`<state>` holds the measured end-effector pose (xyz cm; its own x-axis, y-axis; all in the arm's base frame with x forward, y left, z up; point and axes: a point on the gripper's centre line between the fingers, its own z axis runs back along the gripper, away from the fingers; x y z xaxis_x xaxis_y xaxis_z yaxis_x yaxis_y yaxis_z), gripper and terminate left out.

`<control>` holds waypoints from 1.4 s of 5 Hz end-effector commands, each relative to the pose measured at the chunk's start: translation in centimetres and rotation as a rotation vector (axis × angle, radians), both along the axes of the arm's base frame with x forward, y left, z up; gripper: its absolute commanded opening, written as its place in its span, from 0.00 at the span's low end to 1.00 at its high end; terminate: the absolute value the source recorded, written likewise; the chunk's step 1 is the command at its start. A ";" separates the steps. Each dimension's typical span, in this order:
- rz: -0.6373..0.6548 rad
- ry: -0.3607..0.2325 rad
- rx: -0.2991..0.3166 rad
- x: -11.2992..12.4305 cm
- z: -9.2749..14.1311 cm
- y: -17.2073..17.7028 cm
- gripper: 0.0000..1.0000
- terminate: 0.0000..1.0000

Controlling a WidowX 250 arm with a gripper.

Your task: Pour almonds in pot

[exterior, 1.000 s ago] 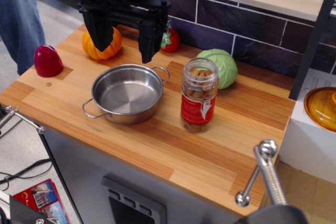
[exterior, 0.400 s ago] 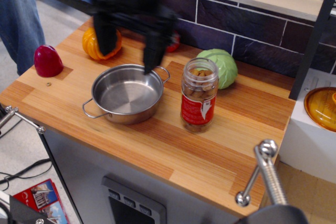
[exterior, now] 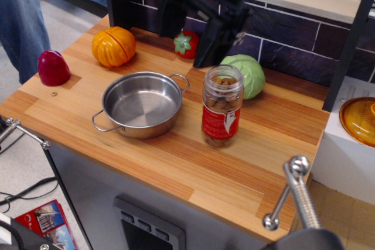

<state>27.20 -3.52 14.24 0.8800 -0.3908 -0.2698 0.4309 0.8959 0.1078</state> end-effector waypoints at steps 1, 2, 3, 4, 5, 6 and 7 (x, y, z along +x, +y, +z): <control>-0.225 0.078 0.139 2.7 0.3 -3.8 1.00 0.00; -0.273 0.153 0.188 3.6 -1.1 -5.2 1.00 0.00; -0.339 0.201 0.282 4.1 -2.6 -6.9 1.00 0.00; -0.372 0.293 0.321 4.7 -4.1 -7.5 1.00 0.00; -0.393 0.348 0.360 3.9 -5.7 -7.3 1.00 0.00; -0.411 0.396 0.414 4.9 -7.1 -6.4 1.00 0.00; -0.429 0.423 0.466 5.4 -8.0 -5.6 1.00 0.00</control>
